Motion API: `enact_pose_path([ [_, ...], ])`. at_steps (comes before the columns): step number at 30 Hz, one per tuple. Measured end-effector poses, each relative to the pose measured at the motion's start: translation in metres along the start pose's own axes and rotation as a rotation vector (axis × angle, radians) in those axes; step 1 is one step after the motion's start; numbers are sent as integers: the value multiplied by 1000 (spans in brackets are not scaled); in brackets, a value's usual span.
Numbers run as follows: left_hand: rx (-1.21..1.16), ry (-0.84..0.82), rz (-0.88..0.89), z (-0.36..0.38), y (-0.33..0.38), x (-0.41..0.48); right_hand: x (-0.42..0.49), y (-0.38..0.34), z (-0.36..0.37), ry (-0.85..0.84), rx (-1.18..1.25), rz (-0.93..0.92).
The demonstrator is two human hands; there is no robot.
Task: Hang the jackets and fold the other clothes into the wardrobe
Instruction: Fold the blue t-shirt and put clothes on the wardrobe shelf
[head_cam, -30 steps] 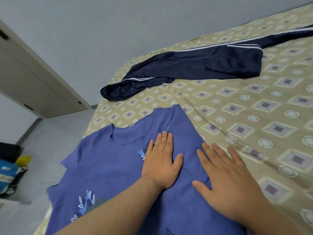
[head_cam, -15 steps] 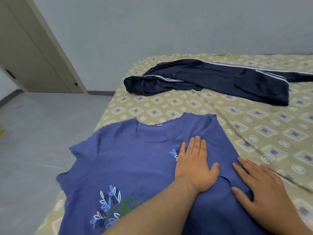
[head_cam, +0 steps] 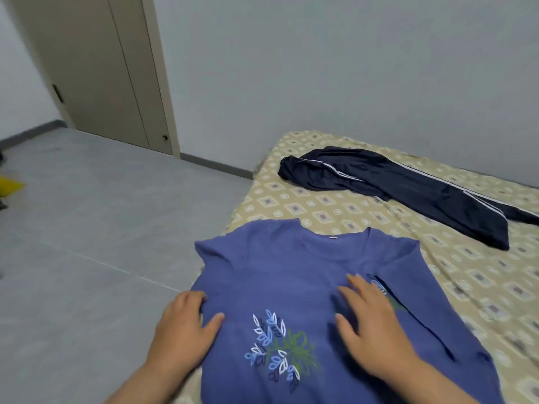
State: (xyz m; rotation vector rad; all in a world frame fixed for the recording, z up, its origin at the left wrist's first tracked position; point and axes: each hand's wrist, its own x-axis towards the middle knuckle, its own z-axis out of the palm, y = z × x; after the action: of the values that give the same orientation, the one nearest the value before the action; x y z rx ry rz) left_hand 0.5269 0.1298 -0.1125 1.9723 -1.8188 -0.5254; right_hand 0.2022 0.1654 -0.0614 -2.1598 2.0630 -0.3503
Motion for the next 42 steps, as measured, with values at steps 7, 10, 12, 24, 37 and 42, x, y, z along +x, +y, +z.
enact_pose_path([
  [7,-807,50,-606,2,1,36,10,-116,68,-190,-123,-95],
  [10,-878,-81,-658,0,-11,50,11,-111,73,-169,-115,-71],
  [12,-721,-67,-657,-5,-20,50,15,-111,74,-175,-134,-66],
  [24,-881,-401,-875,-34,-19,50,21,-124,63,-185,-10,-1],
  [37,-1442,-444,-718,7,-26,87,58,-152,57,-123,372,300],
  [42,-1362,-152,-514,-13,2,101,84,-139,48,-93,773,498],
])
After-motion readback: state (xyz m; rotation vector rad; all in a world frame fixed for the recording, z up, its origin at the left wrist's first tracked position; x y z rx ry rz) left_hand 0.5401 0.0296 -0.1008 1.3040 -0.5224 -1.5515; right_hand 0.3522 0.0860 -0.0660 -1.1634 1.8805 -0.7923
